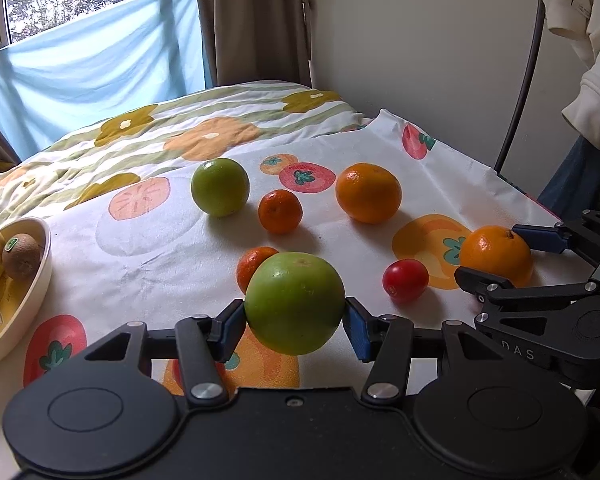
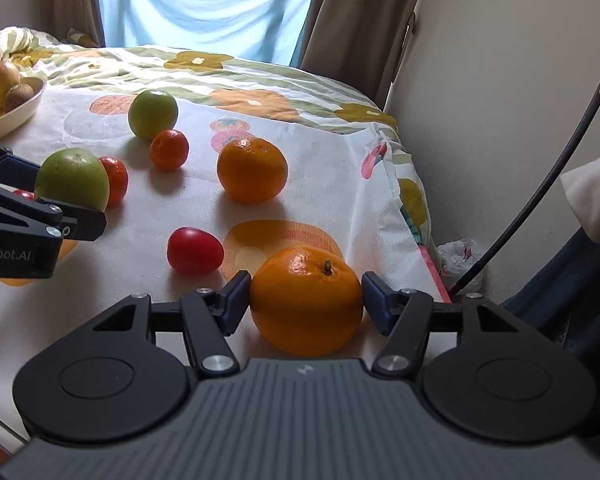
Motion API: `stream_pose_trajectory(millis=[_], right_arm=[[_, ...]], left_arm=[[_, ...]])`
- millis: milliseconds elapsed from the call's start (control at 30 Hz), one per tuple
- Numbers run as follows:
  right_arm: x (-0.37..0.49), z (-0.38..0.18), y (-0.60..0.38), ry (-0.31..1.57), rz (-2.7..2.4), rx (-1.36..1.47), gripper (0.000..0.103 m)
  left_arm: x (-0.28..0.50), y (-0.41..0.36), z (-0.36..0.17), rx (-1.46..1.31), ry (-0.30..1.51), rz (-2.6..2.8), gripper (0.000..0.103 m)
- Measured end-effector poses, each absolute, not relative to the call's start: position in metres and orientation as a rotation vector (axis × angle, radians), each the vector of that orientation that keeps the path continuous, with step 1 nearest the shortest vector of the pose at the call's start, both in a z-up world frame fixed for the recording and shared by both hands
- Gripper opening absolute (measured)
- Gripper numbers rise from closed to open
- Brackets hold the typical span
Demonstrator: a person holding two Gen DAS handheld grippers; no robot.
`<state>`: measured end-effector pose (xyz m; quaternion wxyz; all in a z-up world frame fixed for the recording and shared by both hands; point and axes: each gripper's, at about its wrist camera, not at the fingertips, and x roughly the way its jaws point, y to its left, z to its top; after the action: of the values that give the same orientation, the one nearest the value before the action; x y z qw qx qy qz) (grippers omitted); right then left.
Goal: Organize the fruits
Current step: 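Carry the green apple and orange with both tools to the bowl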
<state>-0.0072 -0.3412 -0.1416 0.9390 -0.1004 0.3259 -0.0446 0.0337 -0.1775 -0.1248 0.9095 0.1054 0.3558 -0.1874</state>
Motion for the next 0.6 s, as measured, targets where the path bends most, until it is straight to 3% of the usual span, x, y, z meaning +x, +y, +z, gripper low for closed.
stream_pose_trajectory(millis=[600], right_arm=[[-0.005,-0.091,-0.313,0.603,0.036,-0.152,0.075]], left_arm=[[0.02,-0.14,-0.078,0.132,0.679,-0.278,0.057]])
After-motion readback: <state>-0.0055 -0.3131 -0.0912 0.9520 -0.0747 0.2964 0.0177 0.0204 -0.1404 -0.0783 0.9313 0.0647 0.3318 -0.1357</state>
